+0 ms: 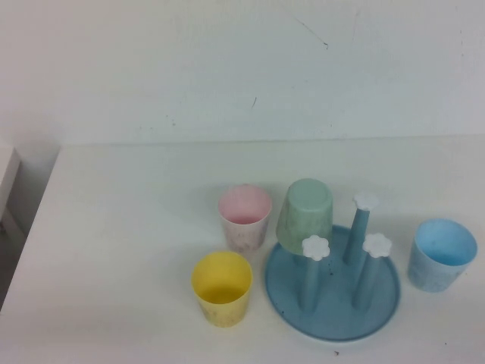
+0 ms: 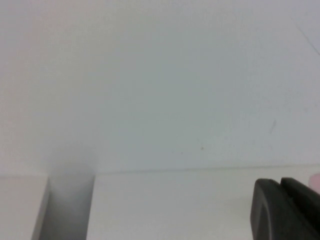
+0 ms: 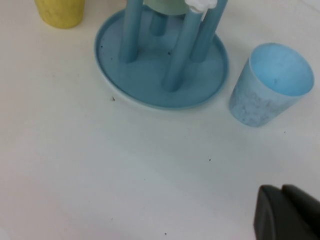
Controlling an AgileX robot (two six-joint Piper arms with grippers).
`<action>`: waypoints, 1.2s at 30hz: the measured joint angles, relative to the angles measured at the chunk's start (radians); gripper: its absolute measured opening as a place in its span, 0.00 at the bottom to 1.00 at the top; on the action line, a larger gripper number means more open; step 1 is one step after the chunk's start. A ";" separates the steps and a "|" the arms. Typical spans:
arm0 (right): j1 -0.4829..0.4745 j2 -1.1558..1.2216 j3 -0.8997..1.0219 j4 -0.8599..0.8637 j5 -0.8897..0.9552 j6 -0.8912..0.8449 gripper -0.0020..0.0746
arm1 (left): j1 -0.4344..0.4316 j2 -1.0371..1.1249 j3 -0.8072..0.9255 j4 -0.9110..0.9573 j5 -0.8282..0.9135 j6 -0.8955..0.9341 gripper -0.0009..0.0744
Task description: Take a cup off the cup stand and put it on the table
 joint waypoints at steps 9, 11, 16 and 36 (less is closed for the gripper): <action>0.000 -0.001 0.000 0.007 0.004 0.000 0.02 | 0.049 -0.105 0.004 -0.055 0.141 -0.069 0.01; 0.000 -0.001 0.000 0.012 0.004 0.000 0.02 | 0.053 -0.105 0.004 -0.120 0.152 -0.010 0.01; 0.000 -0.001 0.000 0.014 0.004 0.000 0.02 | 0.055 -0.105 0.004 -0.383 0.227 0.329 0.01; 0.000 -0.001 0.000 0.017 0.004 -0.002 0.02 | 0.018 -0.105 -0.001 -0.526 0.464 0.423 0.01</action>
